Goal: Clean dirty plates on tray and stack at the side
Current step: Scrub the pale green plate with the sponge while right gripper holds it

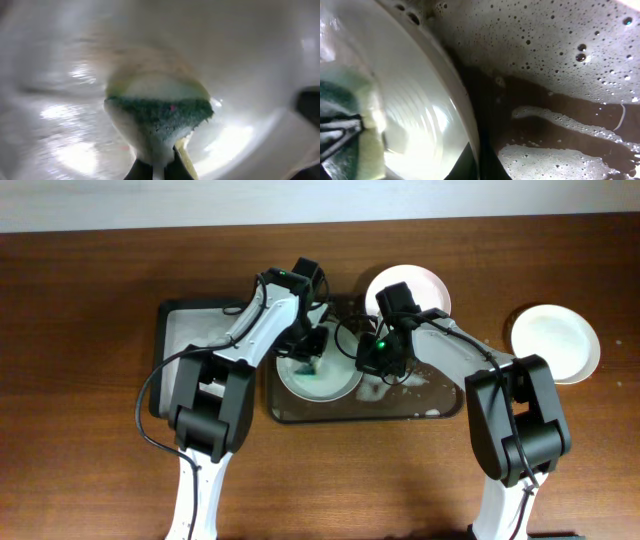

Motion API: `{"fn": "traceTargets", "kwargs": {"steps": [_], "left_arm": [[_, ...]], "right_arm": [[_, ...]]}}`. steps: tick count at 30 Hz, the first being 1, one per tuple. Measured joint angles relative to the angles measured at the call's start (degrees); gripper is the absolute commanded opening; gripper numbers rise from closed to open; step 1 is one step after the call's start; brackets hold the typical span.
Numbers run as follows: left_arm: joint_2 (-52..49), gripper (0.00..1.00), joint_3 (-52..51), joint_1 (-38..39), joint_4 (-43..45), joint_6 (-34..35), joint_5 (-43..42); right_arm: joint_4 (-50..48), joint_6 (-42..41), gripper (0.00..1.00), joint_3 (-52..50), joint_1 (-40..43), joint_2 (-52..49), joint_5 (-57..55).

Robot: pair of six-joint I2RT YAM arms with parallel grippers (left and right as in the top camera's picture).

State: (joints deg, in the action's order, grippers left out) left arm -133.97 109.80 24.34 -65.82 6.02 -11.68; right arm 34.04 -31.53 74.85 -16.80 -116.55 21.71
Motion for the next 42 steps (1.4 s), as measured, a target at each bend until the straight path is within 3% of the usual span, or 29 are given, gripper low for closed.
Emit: {"fn": "traceTargets", "kwargs": {"steps": [7, 15, 22, 25, 28, 32, 35, 42], "left_arm": [[0.0, 0.01, -0.3, 0.5, 7.7, 0.1, -3.9], [0.0, 0.01, -0.3, 1.2, 10.6, 6.3, 12.0], [0.0, 0.01, -0.3, 1.4, 2.3, 7.3, 20.2], [0.0, 0.01, -0.3, 1.4, -1.9, 7.1, 18.3], [0.0, 0.01, -0.3, 1.0, -3.8, 5.4, 10.2], [0.0, 0.01, -0.3, 1.1, -1.0, 3.8, -1.7], [0.0, 0.01, -0.4, 2.2, 3.5, 3.4, -5.8], [0.0, 0.01, -0.5, 3.5, 12.4, 5.2, -0.9]], "right_arm": [[0.0, -0.2, 0.04, 0.0, 0.1, 0.0, 0.0], [-0.1, -0.2, 0.04, 0.0, 0.1, 0.0, 0.0], [-0.2, -0.2, 0.04, 0.0, 0.1, 0.0, 0.0], [-0.2, -0.1, 0.04, 0.0, 0.1, 0.0, 0.0], [-0.2, -0.1, 0.04, 0.0, 0.1, 0.0, 0.0], [-0.2, 0.0, 0.04, 0.0, 0.1, 0.0, 0.0], [-0.2, -0.2, 0.04, 0.0, 0.2, 0.0, 0.0], [-0.3, -0.4, 0.04, 0.0, 0.7, 0.0, 0.0]]}}
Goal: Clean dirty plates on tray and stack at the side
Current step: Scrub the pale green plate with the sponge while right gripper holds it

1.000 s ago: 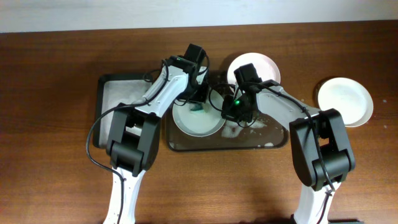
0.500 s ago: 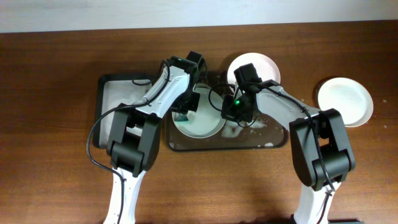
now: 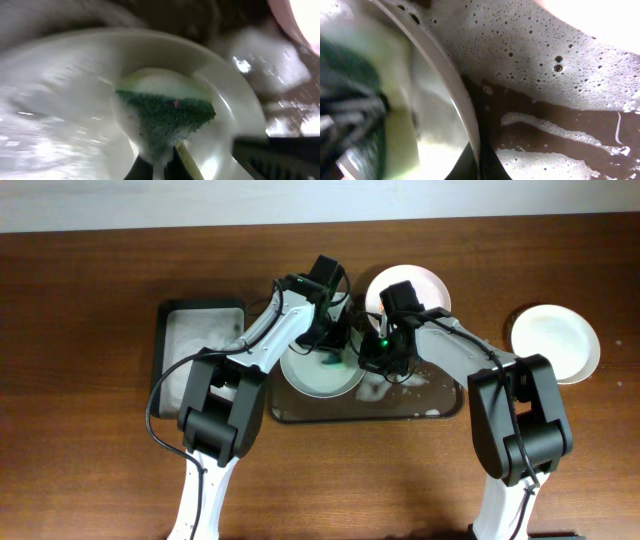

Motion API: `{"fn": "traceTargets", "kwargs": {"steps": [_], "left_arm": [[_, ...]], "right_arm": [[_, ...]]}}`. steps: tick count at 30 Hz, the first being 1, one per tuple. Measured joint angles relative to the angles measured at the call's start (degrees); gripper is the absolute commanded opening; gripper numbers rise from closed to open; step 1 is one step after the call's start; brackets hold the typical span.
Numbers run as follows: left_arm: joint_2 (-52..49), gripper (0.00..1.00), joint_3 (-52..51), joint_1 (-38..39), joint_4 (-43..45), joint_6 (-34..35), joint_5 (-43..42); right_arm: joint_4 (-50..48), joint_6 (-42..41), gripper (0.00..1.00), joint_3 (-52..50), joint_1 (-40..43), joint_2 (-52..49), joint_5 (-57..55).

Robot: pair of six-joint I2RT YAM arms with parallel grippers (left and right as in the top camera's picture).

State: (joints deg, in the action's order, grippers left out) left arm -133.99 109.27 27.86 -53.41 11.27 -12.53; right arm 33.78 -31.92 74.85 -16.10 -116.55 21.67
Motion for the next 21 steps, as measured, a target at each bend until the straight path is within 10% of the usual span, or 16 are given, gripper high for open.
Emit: {"fn": "traceTargets", "kwargs": {"steps": [21], "left_arm": [[0.0, 0.01, 0.3, -3.5, -14.8, 3.6, 15.8]], "right_arm": [[-0.3, 0.2, 0.04, 0.0, -0.2, 0.0, -0.2]]}}
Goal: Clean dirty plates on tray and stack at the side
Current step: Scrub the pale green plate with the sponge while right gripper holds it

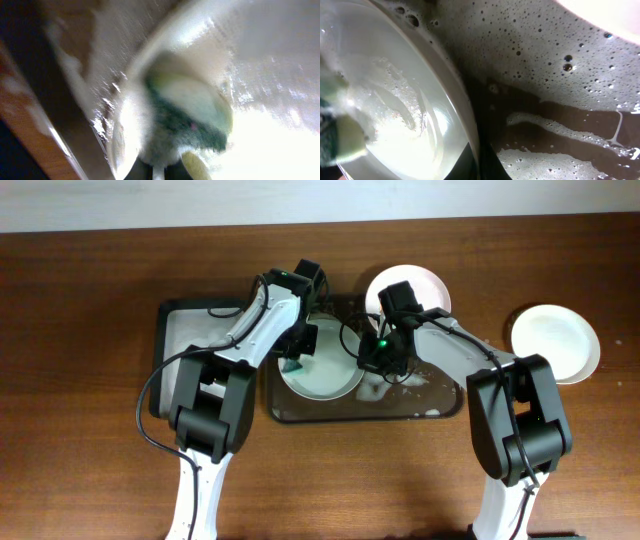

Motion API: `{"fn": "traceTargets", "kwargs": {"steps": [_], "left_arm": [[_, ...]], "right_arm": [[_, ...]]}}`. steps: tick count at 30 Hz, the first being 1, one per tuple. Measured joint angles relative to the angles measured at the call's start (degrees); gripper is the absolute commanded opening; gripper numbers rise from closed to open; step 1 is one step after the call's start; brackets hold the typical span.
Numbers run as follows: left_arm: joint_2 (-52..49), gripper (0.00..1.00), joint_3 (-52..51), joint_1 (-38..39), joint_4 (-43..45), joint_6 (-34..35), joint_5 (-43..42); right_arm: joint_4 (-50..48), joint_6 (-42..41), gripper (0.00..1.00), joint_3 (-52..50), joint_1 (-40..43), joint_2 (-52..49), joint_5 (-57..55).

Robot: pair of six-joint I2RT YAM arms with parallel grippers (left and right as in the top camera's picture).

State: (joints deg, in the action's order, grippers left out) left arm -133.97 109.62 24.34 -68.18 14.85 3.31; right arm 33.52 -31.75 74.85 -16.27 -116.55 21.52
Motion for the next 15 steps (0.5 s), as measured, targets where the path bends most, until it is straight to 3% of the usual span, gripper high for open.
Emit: {"fn": "traceTargets", "kwargs": {"steps": [4, 9, 12, 15], "left_arm": [[0.0, 0.01, 0.0, -1.0, 0.6, -1.9, -11.3], [0.0, 0.01, -0.2, -1.0, 9.0, -2.8, -19.1], [0.0, 0.01, -0.3, -0.9, 13.1, -2.0, -18.6], [0.0, 0.01, -0.3, -0.7, 13.8, 0.1, -12.6]], "right_arm": [[0.0, 0.1, 0.04, 0.0, 0.0, 0.0, 0.0], [0.1, 0.0, 0.04, 0.0, 0.0, 0.0, 0.0], [0.1, 0.0, 0.04, 0.0, 0.0, 0.0, 0.0], [0.1, 0.0, 0.04, 0.0, 0.0, 0.0, 0.0]]}}
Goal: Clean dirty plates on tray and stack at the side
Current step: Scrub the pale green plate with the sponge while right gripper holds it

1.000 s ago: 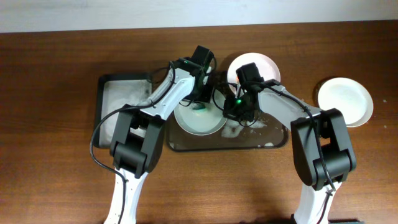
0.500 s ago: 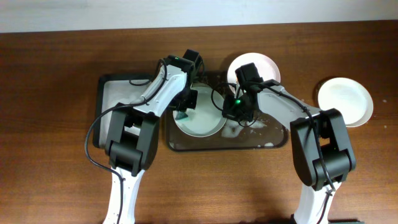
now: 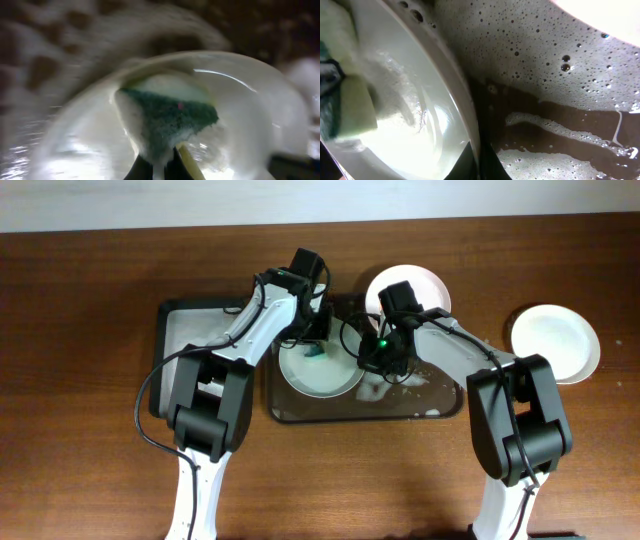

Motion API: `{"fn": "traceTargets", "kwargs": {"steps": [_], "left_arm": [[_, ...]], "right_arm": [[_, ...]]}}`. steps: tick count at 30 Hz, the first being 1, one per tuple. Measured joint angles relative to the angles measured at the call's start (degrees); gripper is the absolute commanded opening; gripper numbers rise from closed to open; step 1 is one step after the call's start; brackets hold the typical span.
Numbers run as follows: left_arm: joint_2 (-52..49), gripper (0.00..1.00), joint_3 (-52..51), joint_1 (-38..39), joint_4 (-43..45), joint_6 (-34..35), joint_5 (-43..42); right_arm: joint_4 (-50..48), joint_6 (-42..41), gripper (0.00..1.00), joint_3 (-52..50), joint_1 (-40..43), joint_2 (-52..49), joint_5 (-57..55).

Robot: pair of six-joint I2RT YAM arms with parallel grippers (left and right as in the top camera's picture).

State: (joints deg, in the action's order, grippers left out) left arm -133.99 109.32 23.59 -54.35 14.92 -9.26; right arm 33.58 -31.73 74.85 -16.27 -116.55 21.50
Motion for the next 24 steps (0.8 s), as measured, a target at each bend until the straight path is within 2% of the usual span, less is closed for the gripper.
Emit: {"fn": "traceTargets", "kwargs": {"steps": [7, 12, 16, 19, 24], "left_arm": [[0.1, 0.01, 0.1, 0.1, -7.5, 1.4, 8.6], [0.1, 0.01, 0.2, 0.0, -13.4, 0.0, 4.3], [0.1, 0.01, 0.0, -0.3, -11.8, -5.2, -7.2], [0.1, 0.01, -0.1, -0.1, -7.8, -7.3, -11.0], [0.1, 0.01, -0.3, 0.2, -1.2, -5.0, -3.7]], "right_arm": [[0.0, 0.0, 0.04, 0.0, 0.0, 0.0, 0.0], [0.0, 0.0, 0.04, 0.0, 0.0, 0.0, 0.0], [0.0, 0.0, 0.04, 0.0, 0.0, 0.0, 0.0], [0.0, 0.0, 0.04, 0.0, 0.0, 0.0, 0.0], [0.0, 0.0, 0.04, 0.0, 0.0, 0.0, 0.0]]}}
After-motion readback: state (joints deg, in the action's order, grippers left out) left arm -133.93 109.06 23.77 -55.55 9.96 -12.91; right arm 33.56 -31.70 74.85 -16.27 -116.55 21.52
